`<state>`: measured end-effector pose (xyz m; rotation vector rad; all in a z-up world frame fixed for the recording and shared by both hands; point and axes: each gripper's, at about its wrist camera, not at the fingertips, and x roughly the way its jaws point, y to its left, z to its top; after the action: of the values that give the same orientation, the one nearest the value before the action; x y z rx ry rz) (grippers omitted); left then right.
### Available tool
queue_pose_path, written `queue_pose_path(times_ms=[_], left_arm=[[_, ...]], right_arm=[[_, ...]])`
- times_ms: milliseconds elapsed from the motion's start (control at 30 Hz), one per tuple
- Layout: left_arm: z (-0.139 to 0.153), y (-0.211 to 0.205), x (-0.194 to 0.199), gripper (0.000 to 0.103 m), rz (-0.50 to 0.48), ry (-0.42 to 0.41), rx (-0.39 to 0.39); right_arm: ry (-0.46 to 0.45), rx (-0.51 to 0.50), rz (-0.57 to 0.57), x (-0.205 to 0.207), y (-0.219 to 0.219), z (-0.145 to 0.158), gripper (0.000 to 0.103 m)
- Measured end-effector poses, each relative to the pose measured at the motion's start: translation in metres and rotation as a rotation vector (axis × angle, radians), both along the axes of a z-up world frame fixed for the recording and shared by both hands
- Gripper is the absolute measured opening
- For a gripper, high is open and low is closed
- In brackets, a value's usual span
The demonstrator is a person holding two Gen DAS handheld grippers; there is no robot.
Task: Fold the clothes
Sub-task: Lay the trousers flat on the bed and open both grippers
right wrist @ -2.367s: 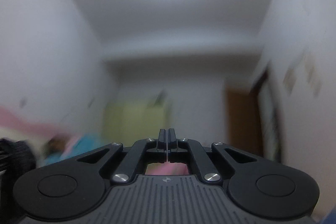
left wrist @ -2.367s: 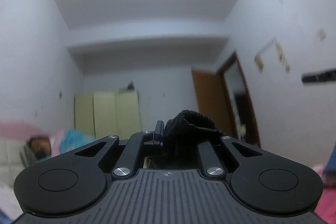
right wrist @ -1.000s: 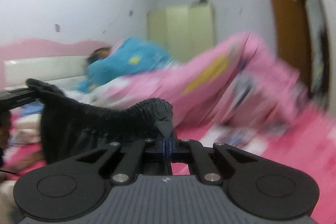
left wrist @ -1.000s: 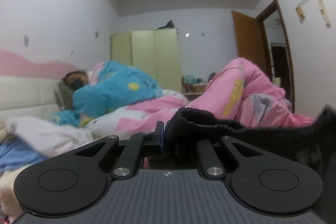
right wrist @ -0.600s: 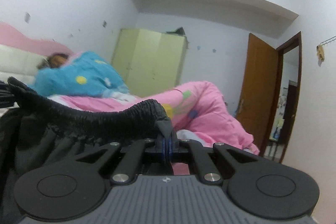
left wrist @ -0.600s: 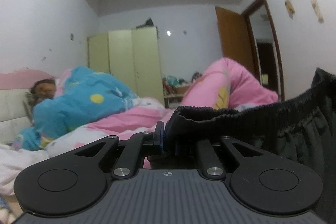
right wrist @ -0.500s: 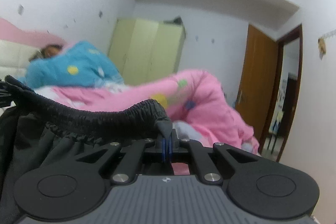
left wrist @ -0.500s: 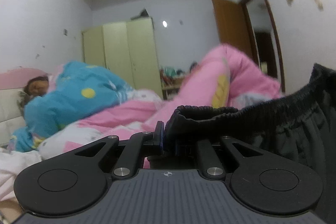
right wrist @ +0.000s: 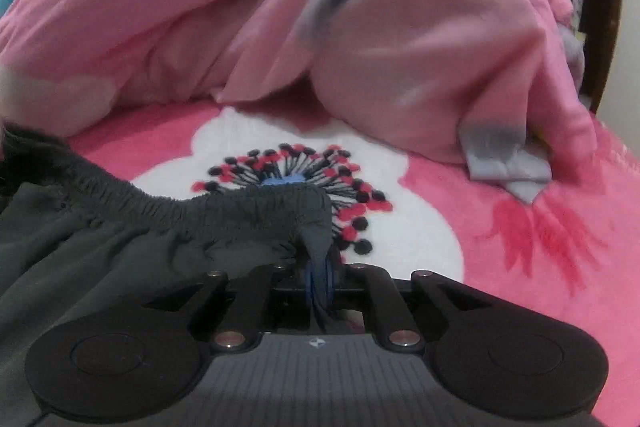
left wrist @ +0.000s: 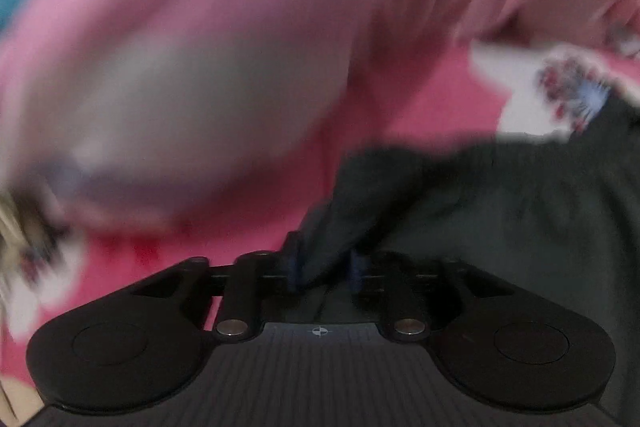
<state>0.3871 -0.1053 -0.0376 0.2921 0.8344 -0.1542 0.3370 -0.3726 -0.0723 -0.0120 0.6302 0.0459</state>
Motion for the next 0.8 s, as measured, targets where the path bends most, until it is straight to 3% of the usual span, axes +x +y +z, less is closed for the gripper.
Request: queue_pose_path(times_ms=[33, 67, 100, 267, 533, 667, 800], left_arm=[[0.004, 0.006, -0.002, 0.035, 0.01, -0.006, -0.021], [0.01, 0.013, -0.004, 0.044, 0.022, 0.001, -0.033], [0.019, 0.02, -0.009, 0.05, 0.026, 0.01, -0.053], [0.075, 0.065, -0.048, 0.059, 0.042, 0.005, -0.112], [0.196, 0.152, -0.179, 0.062, 0.072, -0.144, -0.234], [0.201, 0.173, -0.249, 0.066, 0.05, -0.215, -0.259], [0.205, 0.194, -0.319, 0.068, 0.028, -0.285, -0.284]], right_arm=[[0.005, 0.05, -0.018, -0.003, -0.008, 0.004, 0.029], [0.017, 0.111, -0.035, -0.006, -0.017, 0.009, 0.052], [0.029, 0.169, -0.038, -0.01, -0.026, 0.013, 0.065], [0.057, 0.373, -0.073, -0.036, -0.066, 0.037, 0.069], [0.026, 0.596, -0.046, -0.138, -0.088, 0.094, 0.073], [0.025, 0.718, 0.064, -0.203, -0.062, 0.121, 0.073], [0.1, 0.831, 0.219, -0.247, -0.01, 0.126, 0.073]])
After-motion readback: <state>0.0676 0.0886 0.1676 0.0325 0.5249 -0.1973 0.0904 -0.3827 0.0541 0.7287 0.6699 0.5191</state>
